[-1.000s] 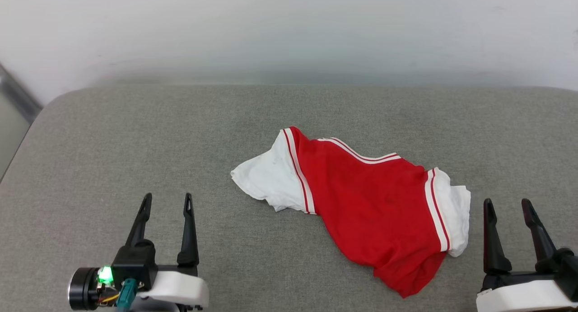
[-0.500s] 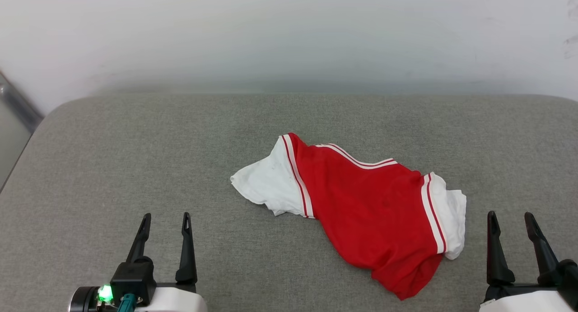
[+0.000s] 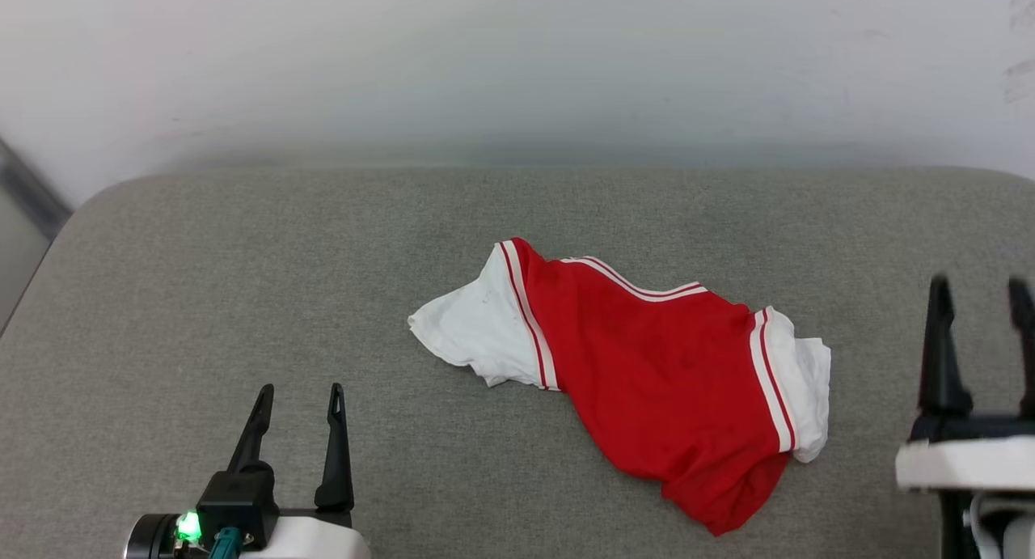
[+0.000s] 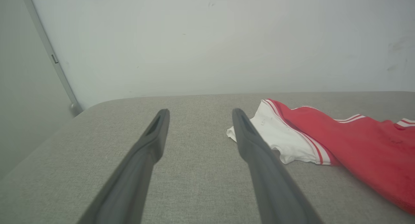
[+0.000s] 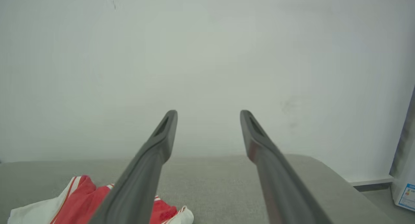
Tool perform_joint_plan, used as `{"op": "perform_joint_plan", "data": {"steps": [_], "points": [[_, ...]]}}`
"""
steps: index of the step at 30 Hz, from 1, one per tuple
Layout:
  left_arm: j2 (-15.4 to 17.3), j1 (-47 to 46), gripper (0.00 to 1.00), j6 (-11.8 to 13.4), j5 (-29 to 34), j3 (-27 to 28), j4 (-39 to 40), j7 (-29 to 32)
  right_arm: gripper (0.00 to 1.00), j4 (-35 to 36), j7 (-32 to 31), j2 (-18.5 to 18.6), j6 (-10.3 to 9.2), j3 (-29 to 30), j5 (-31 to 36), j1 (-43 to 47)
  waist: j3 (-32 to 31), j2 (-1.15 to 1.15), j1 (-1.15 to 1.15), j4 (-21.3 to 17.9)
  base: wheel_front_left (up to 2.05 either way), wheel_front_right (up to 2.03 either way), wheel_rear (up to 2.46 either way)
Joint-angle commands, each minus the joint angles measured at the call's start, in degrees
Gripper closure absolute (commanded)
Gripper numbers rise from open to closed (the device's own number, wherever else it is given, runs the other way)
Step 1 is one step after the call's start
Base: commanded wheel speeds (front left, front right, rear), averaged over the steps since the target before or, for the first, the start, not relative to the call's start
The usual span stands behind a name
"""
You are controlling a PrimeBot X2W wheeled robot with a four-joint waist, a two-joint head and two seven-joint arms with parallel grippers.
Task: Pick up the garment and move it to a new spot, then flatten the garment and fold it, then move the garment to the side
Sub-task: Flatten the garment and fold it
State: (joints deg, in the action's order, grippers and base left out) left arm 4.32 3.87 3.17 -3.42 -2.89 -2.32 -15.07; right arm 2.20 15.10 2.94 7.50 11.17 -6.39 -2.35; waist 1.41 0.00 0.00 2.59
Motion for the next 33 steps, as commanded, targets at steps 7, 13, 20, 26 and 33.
{"op": "perform_joint_plan", "data": {"steps": [7,13,20,26,33], "points": [[-0.6,-1.6,0.0,-1.0,0.7,0.8,0.3,-0.2,0.0,1.4,0.1,2.2,-0.02,-2.3,7.3,-12.8,2.2,0.0,0.0,-0.1,0.0,0.0,0.0],[-0.8,-2.7,0.0,-1.5,0.7,1.4,0.5,-0.2,0.0,-10.4,-2.1,10.2,-0.03,-9.7,5.5,-22.8,4.5,0.0,0.0,0.0,0.0,0.0,0.0],[-1.1,-5.1,0.0,-2.2,0.7,1.8,1.5,-0.2,0.0,-17.6,-30.9,26.0,-0.03,-29.1,-12.1,-34.0,9.4,0.0,0.0,0.9,0.0,0.0,0.0],[-1.3,-7.7,0.0,-3.1,0.6,2.4,2.1,-0.2,0.0,-13.3,-55.6,38.4,-0.03,-42.1,-26.4,-38.5,14.7,0.0,0.0,1.5,0.0,0.0,0.0],[-1.4,-11.4,0.0,-3.8,0.1,2.0,2.8,-0.2,0.0,-12.2,-68.4,42.7,-0.03,-46.7,-35.3,-41.6,20.2,0.0,0.0,3.1,0.0,0.0,0.0]]}}
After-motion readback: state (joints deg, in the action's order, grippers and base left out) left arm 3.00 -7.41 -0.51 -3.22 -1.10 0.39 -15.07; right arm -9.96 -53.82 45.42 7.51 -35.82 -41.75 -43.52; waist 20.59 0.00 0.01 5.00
